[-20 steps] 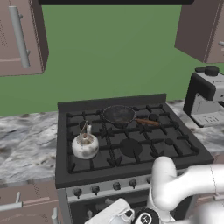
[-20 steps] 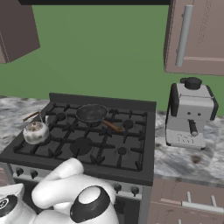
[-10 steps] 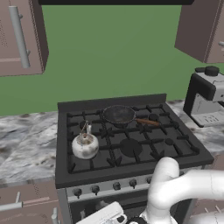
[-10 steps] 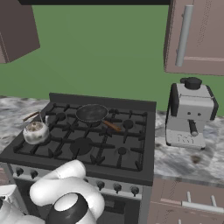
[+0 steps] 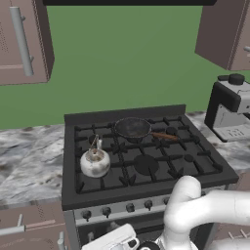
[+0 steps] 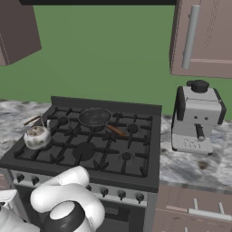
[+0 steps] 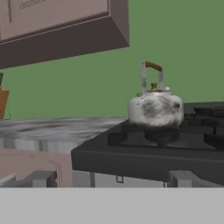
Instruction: Pick the kettle from the counter and place it on a stove burner. Then turn the burner on.
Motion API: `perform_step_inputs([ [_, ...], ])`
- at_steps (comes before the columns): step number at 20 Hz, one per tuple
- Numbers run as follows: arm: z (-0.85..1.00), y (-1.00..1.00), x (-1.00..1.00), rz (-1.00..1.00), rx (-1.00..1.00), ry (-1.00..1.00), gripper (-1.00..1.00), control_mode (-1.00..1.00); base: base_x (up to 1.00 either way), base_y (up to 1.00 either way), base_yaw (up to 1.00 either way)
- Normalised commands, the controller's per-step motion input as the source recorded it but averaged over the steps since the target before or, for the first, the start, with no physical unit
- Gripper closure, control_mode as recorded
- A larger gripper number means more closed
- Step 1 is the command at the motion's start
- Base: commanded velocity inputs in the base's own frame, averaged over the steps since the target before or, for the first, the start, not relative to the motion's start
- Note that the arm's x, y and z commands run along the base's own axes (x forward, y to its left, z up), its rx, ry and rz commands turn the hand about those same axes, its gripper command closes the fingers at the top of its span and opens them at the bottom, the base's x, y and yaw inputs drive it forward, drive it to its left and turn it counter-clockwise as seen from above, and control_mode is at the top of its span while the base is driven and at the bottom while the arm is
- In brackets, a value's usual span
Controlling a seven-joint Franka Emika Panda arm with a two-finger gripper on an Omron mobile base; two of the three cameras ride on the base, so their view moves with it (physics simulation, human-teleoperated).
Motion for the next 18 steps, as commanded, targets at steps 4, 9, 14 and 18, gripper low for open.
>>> perform_step_inputs([
  [4,0.00,-0.11,0.13,0.00,0.00,0.00,-1.00,-1.00,0.00,0.00,0.00],
  [9,0.00,-0.01,0.10,-0.03,0.00,0.00,-1.00,-1.00,0.00,0.00,0.00],
  [14,0.00,0.00,0.09,-0.13,0.00,0.00,-1.00,-1.00,0.00,0.00,0.00],
  [18,0.00,0.00,0.12,-0.14,0.00,0.00,-1.00,-1.00,0.00,0.00,0.00],
])
